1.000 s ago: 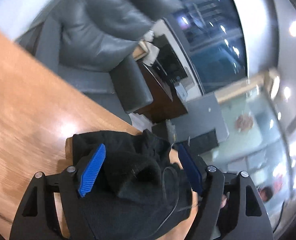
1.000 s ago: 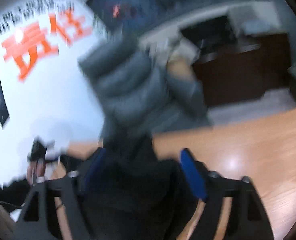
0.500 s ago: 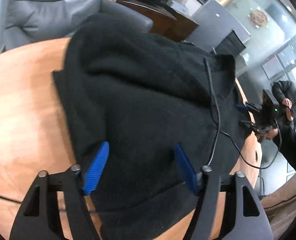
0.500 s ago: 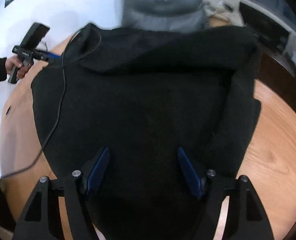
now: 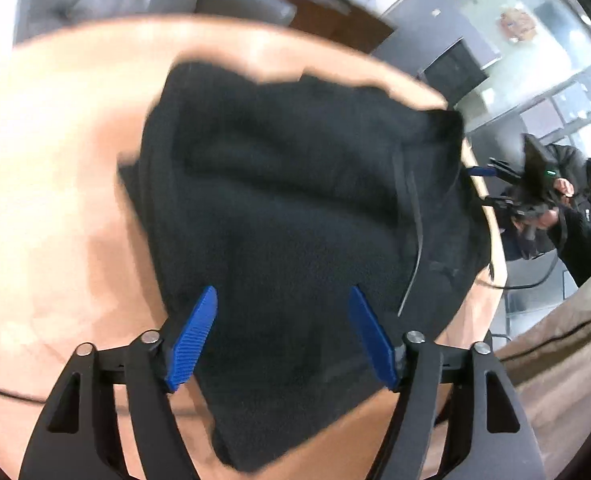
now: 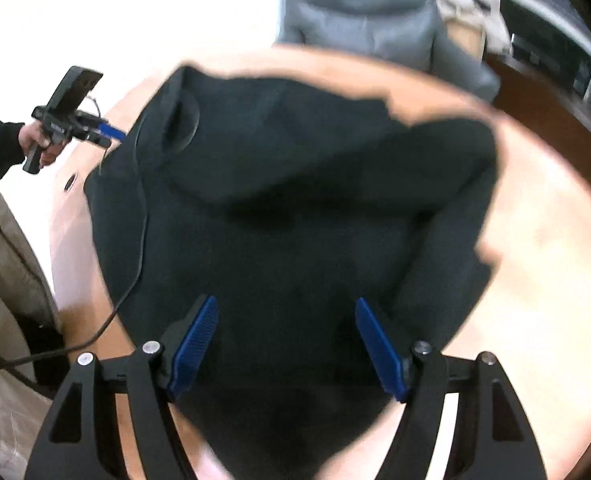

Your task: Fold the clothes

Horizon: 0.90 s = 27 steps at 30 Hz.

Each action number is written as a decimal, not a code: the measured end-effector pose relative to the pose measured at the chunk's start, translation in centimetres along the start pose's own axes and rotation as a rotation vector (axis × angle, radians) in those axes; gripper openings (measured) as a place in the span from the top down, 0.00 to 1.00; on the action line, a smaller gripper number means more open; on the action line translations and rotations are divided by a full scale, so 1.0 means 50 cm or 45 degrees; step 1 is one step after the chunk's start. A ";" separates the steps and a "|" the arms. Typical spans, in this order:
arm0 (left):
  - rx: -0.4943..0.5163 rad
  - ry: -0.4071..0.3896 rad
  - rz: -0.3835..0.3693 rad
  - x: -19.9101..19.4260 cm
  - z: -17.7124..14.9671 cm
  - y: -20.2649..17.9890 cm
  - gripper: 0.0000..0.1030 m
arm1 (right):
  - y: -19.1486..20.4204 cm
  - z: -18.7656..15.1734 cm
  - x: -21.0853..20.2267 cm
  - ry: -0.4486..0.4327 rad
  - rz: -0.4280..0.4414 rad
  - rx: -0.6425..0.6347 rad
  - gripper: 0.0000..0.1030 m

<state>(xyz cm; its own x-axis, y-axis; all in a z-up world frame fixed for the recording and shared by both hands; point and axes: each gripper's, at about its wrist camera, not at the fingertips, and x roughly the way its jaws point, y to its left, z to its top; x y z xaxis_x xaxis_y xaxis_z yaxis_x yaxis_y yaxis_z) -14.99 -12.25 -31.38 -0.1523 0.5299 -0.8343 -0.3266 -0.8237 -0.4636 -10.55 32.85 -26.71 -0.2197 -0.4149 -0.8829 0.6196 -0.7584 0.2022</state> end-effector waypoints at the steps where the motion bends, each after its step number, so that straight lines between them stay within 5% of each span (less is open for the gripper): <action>1: 0.044 -0.007 -0.016 0.010 0.027 0.004 0.25 | -0.023 0.013 0.010 0.034 0.001 -0.028 0.26; 6: 0.121 0.062 -0.047 0.101 0.120 0.035 0.25 | -0.093 0.072 0.108 0.240 0.168 -0.167 0.27; 9: 0.053 -0.029 -0.108 0.096 0.154 0.062 0.26 | -0.127 0.103 0.103 0.017 0.058 -0.098 0.32; 12: -0.073 -0.214 -0.127 0.064 0.171 0.111 0.26 | -0.185 0.098 0.073 -0.245 -0.089 0.141 0.33; 15: -0.200 -0.322 -0.159 0.049 0.184 0.151 0.26 | -0.224 0.069 0.060 -0.357 -0.260 0.358 0.33; 17: -0.261 -0.367 -0.169 0.042 0.181 0.163 0.26 | -0.247 0.061 0.068 -0.308 -0.360 0.410 0.33; 22: -0.247 -0.440 -0.099 0.025 0.208 0.169 0.25 | -0.248 0.079 0.026 -0.255 -0.206 0.243 0.31; 27: -0.099 -0.352 -0.046 0.020 0.257 0.159 0.22 | -0.268 0.114 0.017 -0.153 -0.114 0.137 0.19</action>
